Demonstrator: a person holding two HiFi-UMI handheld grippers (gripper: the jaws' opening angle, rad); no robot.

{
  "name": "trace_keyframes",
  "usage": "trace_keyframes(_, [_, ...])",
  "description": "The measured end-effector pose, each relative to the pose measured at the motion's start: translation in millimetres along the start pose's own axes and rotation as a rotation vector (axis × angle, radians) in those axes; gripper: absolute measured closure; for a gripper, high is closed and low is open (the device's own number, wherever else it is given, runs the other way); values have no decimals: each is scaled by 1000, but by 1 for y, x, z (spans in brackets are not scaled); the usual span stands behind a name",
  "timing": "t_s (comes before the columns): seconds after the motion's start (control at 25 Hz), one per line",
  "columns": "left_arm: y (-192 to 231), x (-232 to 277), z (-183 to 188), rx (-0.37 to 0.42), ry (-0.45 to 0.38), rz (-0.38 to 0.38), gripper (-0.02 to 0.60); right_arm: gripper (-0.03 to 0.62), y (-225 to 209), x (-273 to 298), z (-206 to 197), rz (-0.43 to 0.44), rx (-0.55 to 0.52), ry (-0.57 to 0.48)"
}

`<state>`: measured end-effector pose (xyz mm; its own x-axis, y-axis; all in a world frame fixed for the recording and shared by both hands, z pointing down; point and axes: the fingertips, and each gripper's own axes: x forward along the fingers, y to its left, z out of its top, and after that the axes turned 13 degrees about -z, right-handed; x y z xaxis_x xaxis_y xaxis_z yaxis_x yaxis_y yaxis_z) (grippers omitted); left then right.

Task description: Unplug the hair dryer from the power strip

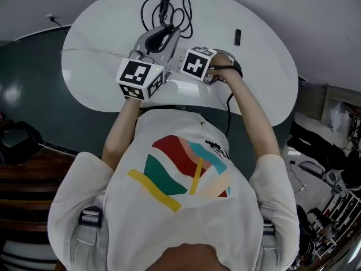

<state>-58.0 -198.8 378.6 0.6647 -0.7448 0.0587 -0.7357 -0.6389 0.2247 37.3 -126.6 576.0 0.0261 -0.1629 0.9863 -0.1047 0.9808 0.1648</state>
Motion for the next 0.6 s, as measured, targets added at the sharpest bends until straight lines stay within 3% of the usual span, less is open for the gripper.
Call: trace_keyframes(0.6, [16,6,-7,12,37,13,528,485,-1,1,0,5,37,-24])
